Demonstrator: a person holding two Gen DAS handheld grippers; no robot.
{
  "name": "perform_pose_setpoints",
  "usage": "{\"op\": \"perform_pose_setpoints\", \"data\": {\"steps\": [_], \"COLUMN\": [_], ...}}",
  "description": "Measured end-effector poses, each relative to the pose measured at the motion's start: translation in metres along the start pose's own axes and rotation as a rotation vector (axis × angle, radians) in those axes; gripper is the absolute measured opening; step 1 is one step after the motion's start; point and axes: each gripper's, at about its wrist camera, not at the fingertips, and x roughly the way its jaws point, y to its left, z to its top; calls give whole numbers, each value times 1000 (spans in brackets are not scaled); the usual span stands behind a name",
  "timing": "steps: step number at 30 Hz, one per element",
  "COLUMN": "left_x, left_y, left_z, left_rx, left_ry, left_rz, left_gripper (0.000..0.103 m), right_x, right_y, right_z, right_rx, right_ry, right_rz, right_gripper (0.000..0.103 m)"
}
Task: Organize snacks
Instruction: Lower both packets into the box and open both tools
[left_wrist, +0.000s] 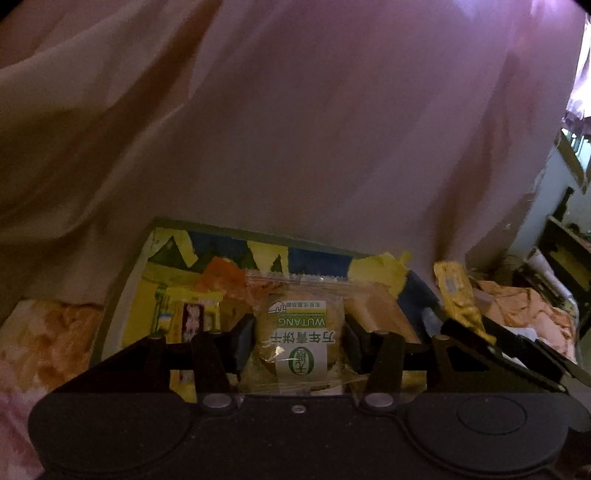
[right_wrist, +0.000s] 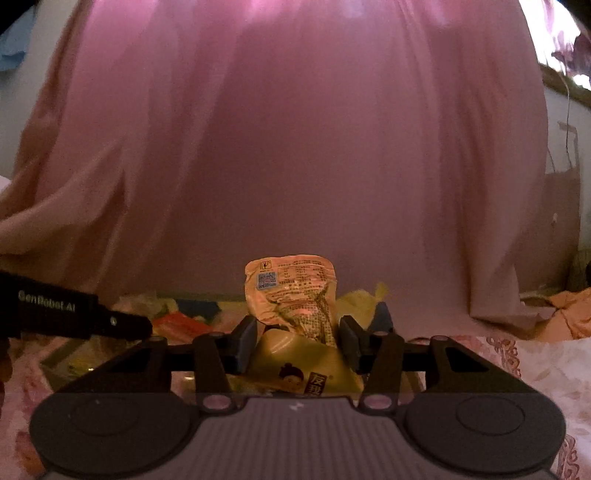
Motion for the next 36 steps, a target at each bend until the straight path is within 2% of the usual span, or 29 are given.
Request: {"op": "perform_pose_setpoints", "data": {"steps": [6, 13, 16, 19, 21, 23, 25, 33, 36], "left_x": [19, 23, 25, 24, 22, 18, 12, -29, -52], "left_y": [-10, -21, -22, -23, -23, -23, -23, -27, -29], "left_z": [-5, -11, -12, -12, -12, -12, -10, -2, -1], "left_rx": [53, 109, 114, 108, 94, 73, 59, 36, 28], "left_ry": [16, 18, 22, 26, 26, 20, 3, -74, -116], "left_rz": [26, 39, 45, 47, 48, 46, 54, 76, 78], "left_gripper": [52, 53, 60, 77, 81, 91, 95, 102, 102], "right_x": [23, 30, 32, 30, 28, 23, 16, -26, -48], "right_y": [-12, -14, -15, -16, -17, -17, -15, -9, -4], "right_z": [-6, -14, -16, -17, -17, -15, -12, 9, 16], "right_rx": [55, 97, 100, 107, 108, 102, 90, 48, 31], "right_ry": [63, 100, 111, 119, 111, 98, 82, -32, -79], "right_rz": [-9, -7, -7, -12, -19, -19, -23, -28, -29], "right_gripper": [54, 55, 56, 57, 66, 75, 80, 100, 103]}}
